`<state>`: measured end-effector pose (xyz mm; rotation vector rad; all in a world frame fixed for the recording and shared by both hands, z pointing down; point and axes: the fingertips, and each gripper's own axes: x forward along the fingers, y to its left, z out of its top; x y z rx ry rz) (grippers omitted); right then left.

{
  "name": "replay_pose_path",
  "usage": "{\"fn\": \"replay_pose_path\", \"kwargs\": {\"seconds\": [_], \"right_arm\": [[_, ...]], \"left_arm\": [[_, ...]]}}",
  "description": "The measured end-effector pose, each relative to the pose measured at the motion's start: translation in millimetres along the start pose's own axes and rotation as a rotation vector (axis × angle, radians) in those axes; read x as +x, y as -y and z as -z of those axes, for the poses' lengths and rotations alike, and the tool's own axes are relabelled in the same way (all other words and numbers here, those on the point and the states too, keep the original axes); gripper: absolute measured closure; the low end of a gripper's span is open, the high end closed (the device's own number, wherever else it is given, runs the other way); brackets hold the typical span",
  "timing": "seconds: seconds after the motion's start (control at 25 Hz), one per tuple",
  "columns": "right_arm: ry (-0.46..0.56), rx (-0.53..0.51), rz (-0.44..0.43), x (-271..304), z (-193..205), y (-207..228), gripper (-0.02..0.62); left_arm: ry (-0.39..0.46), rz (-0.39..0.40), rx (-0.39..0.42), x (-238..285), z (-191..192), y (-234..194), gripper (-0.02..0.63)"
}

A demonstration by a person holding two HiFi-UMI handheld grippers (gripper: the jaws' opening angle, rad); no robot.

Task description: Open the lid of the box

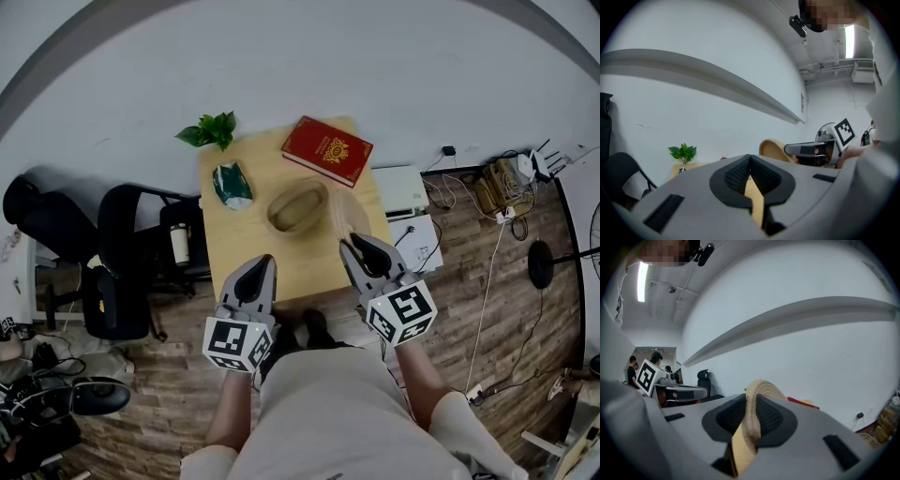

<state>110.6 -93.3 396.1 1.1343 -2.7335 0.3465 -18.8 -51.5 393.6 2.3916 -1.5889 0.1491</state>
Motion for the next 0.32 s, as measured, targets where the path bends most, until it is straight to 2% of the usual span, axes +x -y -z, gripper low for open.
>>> {"fn": "replay_pose_path", "kwargs": {"seconds": [0.32], "right_arm": [[-0.002, -0.007, -0.004, 3.5, 1.2, 0.2, 0.526]], "left_arm": [[-0.001, -0.002, -0.002, 1.8, 1.4, -2.5, 0.598]]}}
